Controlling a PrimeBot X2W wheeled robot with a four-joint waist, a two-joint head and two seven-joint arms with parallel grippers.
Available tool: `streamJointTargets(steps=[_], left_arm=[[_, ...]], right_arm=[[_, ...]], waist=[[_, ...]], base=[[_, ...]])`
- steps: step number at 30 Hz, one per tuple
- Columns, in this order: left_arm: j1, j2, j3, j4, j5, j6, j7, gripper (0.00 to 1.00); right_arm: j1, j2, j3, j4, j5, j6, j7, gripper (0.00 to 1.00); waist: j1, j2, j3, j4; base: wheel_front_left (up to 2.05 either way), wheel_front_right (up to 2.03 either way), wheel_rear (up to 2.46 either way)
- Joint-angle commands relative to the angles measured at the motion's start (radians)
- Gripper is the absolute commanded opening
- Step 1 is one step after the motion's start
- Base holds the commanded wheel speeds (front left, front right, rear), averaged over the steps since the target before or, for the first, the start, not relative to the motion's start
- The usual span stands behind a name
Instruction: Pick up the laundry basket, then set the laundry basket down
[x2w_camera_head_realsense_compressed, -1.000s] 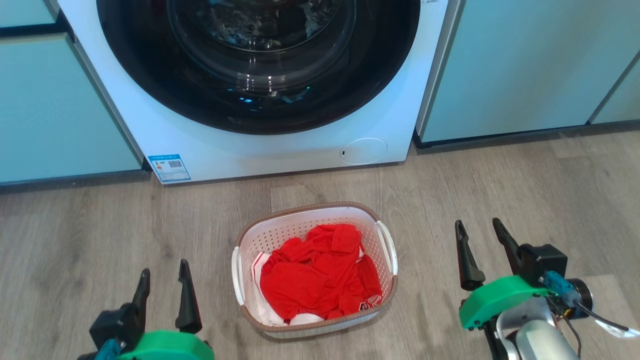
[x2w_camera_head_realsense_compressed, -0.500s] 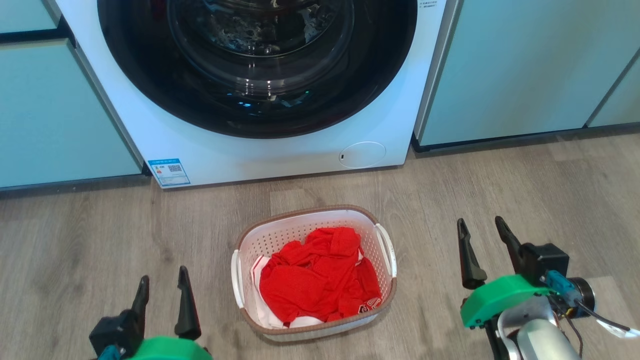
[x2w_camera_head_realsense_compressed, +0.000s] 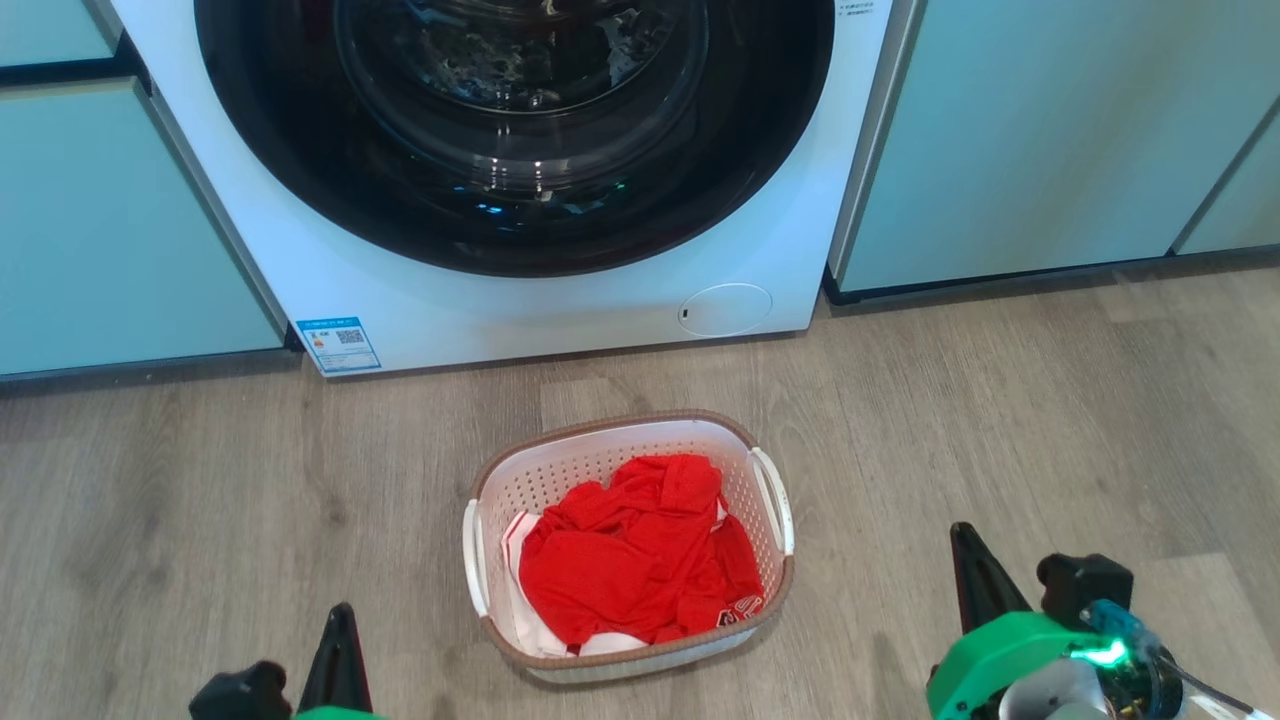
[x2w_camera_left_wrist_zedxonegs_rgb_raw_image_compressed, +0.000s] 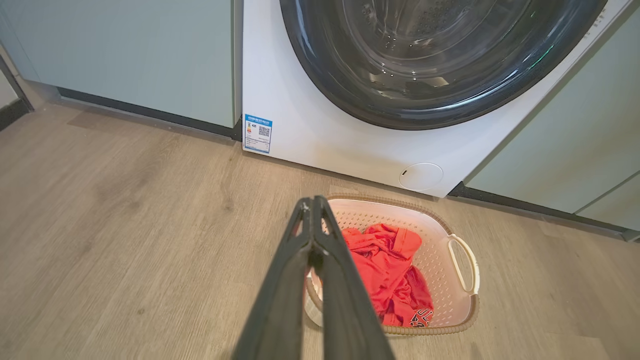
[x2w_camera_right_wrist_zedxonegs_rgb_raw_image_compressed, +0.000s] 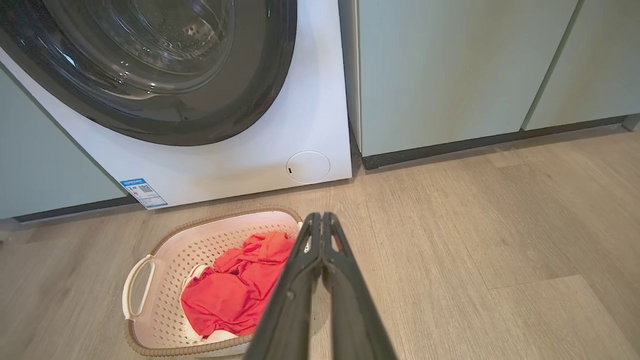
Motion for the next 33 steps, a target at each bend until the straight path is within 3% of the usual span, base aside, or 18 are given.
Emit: streamJointTargets(steps=[1,33], left_arm=[[-0.035,0.009,0.008,-0.029,-0.021,-0.006,0.002,0.0],[-0.114,0.025,0.05,-0.009,-0.37,-0.072,0.082,0.0]], right_arm=[[-0.043,-0.006,-0.006,-0.036,0.023,0.0,0.006,0.0],[-0.06,-0.02,-0.052,-0.067,0.394,-0.001,0.084,0.0]], waist=[[0.0001,-0.0001,0.0,0.0],[0.0001,-0.0001,0.001,0.013]], base=[[0.0,0.0,0.0],[0.0,0.0,0.0]])
